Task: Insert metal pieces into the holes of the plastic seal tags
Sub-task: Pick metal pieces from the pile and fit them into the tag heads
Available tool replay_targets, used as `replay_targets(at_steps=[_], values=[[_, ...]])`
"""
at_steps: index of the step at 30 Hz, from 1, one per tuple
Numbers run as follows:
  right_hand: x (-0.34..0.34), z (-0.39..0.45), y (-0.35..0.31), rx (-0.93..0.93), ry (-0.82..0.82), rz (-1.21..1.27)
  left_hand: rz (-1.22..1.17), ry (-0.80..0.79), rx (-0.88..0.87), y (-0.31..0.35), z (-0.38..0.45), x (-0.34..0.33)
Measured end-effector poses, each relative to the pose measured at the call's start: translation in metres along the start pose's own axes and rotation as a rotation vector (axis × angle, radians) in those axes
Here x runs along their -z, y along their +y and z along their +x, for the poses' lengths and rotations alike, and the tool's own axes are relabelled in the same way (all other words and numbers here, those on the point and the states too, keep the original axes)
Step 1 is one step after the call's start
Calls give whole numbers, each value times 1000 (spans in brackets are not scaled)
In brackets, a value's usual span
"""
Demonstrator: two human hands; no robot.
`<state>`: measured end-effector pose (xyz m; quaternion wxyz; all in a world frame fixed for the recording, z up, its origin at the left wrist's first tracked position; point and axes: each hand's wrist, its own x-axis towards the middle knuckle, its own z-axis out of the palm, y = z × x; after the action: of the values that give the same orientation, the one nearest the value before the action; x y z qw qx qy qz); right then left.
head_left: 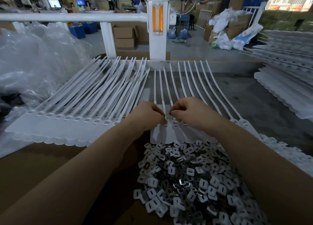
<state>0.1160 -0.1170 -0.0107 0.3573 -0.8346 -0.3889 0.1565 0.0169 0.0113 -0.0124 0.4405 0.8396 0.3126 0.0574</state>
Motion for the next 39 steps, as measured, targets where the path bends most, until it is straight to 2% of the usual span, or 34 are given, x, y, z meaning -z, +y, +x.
replay_targets(at_steps=[10,15,22,27,32,36,39], values=[[2,-1,-3,7,-45,-14,-33,-37,34,1,0,-2],[4,-2,-3,3,-38,3,-193,-42,79,2,-4,6],[7,-3,-5,9,-83,25,-73,-183,-40,-9,-11,14],[11,-7,-12,98,-240,59,140,-26,-189,-12,-11,10],[16,-15,-19,184,-485,-4,508,193,-238,-17,-12,10],[18,-19,-26,226,-628,-100,600,252,-227,-19,-12,6],[18,-21,-29,264,-685,-167,575,256,-220,-20,-11,7]])
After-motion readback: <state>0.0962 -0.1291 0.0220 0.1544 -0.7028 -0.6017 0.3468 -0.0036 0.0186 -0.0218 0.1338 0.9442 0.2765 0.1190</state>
